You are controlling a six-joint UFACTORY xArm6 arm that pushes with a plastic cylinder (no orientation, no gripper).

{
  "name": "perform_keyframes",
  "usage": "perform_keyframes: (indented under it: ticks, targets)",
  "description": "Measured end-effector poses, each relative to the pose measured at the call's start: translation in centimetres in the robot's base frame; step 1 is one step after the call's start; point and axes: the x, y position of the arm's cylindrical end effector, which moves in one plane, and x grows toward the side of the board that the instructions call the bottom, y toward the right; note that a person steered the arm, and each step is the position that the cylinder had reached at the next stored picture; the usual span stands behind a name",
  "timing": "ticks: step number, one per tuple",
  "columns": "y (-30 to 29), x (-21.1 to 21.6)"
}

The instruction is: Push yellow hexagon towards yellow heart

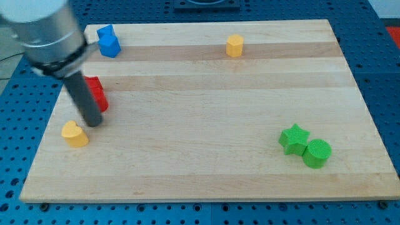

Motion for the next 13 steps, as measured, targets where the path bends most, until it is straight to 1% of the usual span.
perform_keyframes:
  ticks: [1, 2, 3, 4, 5, 6, 7, 8, 9, 10, 11, 12, 13]
  targets:
    - [-1.6, 4.7]
    - [5.4, 0.0]
    - [16.1, -8.1]
    - [29.3, -13.4]
    - [36.3, -18.7]
    - [30.4, -21.7]
    - [19.9, -16.5]
    - [14.9, -17.1]
    - [15.3, -19.9]
    - [15.3, -19.9]
    - [17.2, -23.1]
    - [13.7, -25.3]
    - [12.6, -19.0]
